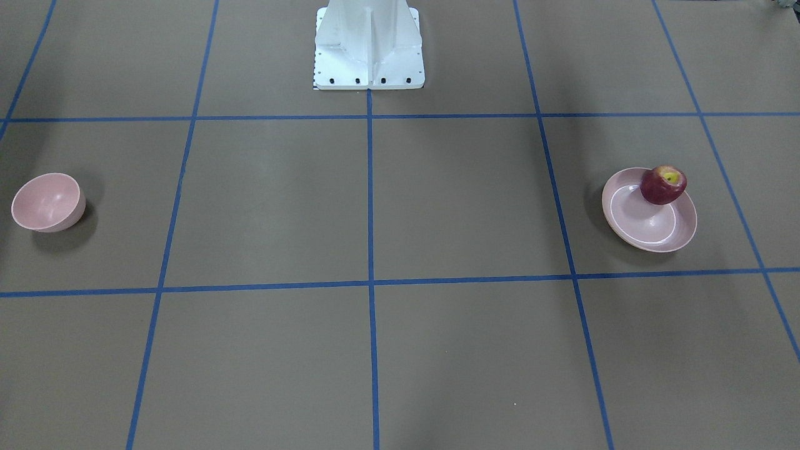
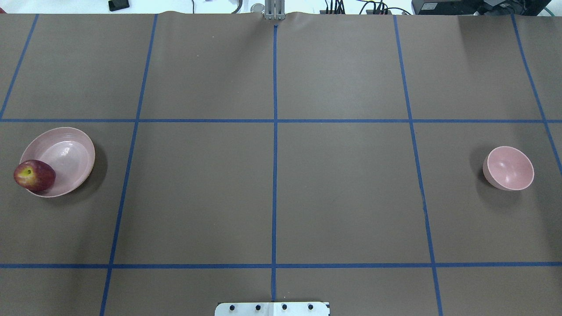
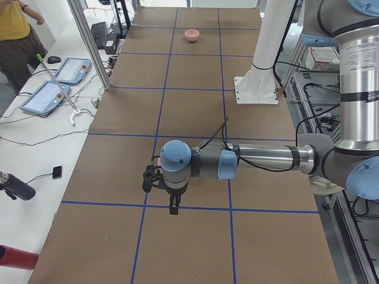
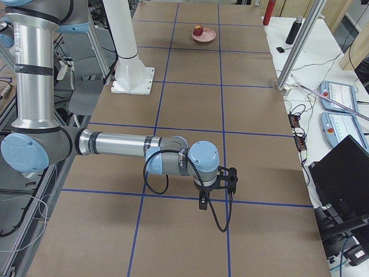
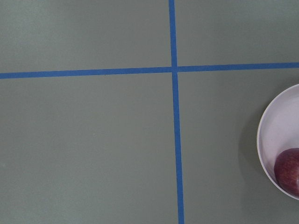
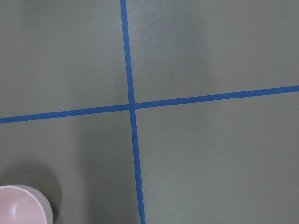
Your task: Move apple from plate to bowl
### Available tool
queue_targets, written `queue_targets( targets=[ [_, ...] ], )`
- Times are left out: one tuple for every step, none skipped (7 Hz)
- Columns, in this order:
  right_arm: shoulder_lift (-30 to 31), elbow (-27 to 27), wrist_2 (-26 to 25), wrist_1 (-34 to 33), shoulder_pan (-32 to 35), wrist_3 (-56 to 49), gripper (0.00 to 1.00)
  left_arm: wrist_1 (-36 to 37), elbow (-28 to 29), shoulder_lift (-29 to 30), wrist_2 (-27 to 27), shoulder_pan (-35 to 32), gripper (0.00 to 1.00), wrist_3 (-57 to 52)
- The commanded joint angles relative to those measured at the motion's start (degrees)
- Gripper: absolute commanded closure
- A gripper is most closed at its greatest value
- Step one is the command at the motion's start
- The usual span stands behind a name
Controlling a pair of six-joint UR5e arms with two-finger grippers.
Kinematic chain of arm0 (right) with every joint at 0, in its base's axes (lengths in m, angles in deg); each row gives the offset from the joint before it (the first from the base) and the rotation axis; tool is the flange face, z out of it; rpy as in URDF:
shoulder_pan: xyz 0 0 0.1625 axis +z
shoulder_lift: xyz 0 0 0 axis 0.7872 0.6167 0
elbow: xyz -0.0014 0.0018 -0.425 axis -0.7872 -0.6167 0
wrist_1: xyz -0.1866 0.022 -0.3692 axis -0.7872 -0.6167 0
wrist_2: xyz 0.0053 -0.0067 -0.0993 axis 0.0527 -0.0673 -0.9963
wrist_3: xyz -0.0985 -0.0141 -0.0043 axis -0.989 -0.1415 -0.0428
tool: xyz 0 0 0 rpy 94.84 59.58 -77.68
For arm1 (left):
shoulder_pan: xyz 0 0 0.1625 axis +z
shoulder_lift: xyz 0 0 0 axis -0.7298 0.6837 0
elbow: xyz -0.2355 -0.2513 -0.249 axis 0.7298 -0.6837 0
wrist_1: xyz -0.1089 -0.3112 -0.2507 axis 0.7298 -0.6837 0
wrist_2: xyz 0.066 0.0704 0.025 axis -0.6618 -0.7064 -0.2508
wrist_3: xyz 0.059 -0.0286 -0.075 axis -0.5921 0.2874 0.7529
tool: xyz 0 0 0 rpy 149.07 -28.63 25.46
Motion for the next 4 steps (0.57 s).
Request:
queue_targets(
  targets=[
    [-0.09,0.07,0.10,0.00,-0.09,0.00,0.00,0.00,-0.06,0.24,0.00,0.00,0.02,0.26],
    [-0.09,0.07,0.02,0.00,-0.09,0.00,0.00,-0.18,-0.23,0.51,0.08,0.00,0.02,0.26],
    [-0.17,0.07,0.01,0.09,-0.09,-0.09,0.00,-0.87,-0.93,0.68,0.09,0.00,0.02,-0.08],
    [-0.78,0.33,0.19,0.09,-0.09,0.17,0.00,-1.05,-1.46,0.77,0.00,0.00,0.02,-0.18]
  ],
)
